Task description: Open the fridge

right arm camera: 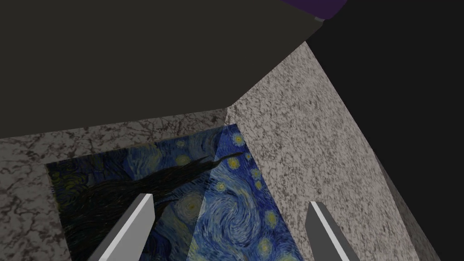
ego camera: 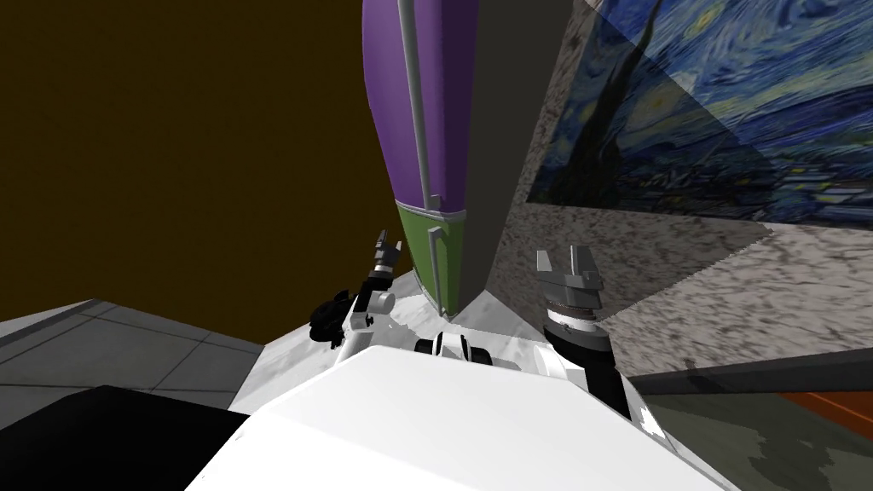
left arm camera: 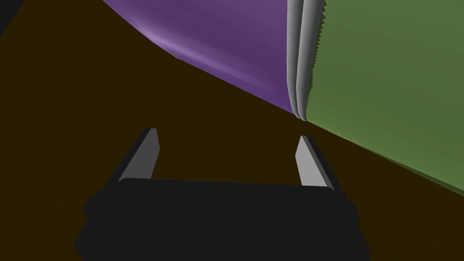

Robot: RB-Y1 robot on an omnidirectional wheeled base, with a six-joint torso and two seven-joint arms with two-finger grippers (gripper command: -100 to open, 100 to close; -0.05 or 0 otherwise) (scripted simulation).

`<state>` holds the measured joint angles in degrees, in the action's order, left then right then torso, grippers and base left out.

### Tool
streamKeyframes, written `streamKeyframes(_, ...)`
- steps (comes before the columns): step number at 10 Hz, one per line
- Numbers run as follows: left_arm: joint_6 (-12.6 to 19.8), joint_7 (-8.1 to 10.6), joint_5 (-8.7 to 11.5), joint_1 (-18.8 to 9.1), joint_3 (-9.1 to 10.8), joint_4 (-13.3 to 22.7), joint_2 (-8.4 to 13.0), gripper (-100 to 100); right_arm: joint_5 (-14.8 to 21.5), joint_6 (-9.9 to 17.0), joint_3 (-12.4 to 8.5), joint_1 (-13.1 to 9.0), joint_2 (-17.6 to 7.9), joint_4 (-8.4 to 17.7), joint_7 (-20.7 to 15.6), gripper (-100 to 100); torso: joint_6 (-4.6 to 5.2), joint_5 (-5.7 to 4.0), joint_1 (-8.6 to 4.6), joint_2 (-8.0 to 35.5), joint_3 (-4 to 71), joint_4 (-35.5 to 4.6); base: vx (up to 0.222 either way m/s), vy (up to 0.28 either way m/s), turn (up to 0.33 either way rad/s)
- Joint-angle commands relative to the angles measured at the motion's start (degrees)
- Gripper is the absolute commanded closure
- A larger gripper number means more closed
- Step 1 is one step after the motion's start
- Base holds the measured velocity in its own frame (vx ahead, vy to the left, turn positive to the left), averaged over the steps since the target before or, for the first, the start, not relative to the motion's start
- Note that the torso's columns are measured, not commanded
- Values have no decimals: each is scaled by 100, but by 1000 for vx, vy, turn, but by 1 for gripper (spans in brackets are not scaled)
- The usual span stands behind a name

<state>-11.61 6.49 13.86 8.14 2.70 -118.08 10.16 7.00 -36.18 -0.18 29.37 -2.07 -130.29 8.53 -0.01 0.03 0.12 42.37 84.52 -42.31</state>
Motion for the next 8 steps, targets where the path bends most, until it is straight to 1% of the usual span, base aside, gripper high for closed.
streamKeyframes(1, 301, 110, 163, -384, 86, 220, 39, -100, 0, 0, 0, 0, 0, 0, 0, 0, -2, -3, -16, -5, 2, 1, 44, -136, 136)
streamKeyframes(2, 507, 178, 270, -590, 142, 388, 53, -100, 0, 0, 0, -1, 0, 0, 0, 0, 4, -4, -9, -3, 2, 1, 48, -128, 226)
streamKeyframes(3, 507, 178, 270, -650, 142, 388, 53, -100, 0, 0, 0, 0, 0, 0, 0, 0, -1, -2, -8, -9, 5, 2, 37, -104, 114)
streamKeyframes(4, 717, 248, 379, -860, 199, 563, 66, -100, 0, 0, 0, -1, 0, 0, 0, 0, 3, -1, -2, -6, 4, 2, 42, -109, 187)
streamKeyframes(5, 717, 248, 379, -921, 199, 563, 66, -100, 0, 0, 0, 0, 0, 0, 0, 0, -1, -2, -8, -10, 6, 3, 36, -96, 129)
streamKeyframes(6, 933, 318, 490, -1165, 257, 745, 78, -100, 0, 0, 0, -1, -1, 0, 0, 0, 2, -2, -6, -8, 5, 3, 34, -116, 219)
streamKeyframes(7, 1114, 389, 601, -1351, 316, 933, 90, -100, 0, 0, 0, 0, 0, 0, 0, 0, -1, -4, -16, -8, 5, 2, 49, -179, 391)
streamKeyframes(8, 1153, 389, 601, -1478, 316, 933, 90, -100, 0, 0, 0, 0, 0, 0, 0, 0, -2, -9, -31, -13, 7, 4, 31, -155, 150)
